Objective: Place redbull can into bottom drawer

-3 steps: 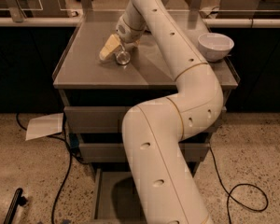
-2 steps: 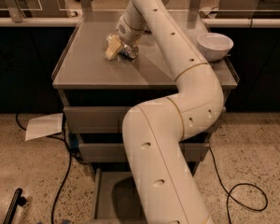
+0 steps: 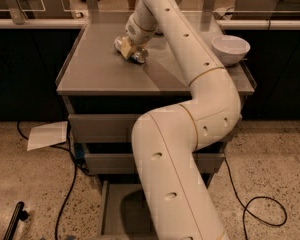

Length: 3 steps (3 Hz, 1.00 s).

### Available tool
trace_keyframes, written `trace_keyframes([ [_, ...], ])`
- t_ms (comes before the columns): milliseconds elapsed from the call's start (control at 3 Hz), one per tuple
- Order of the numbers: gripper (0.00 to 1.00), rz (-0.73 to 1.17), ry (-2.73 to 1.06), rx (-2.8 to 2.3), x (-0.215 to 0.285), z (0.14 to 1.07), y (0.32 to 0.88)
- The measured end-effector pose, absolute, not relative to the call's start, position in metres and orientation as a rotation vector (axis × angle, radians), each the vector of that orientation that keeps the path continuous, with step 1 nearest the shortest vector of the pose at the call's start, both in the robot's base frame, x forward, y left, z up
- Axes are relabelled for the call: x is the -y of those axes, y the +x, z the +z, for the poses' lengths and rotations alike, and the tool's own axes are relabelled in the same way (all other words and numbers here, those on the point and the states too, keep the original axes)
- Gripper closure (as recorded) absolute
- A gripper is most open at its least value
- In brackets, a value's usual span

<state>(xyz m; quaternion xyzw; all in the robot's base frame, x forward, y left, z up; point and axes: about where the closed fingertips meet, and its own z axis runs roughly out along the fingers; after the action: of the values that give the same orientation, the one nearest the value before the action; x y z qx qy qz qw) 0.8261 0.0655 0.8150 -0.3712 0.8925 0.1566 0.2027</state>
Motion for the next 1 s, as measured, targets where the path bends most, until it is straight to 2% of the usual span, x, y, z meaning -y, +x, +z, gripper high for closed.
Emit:
trace_keyframes([
  [333,1.0,0.437,-1.036,-2.491,-0.066,0.815,0.826],
  [1000,1.0,0.437,-1.036,-2.49,-0.067,0.828,0.821],
])
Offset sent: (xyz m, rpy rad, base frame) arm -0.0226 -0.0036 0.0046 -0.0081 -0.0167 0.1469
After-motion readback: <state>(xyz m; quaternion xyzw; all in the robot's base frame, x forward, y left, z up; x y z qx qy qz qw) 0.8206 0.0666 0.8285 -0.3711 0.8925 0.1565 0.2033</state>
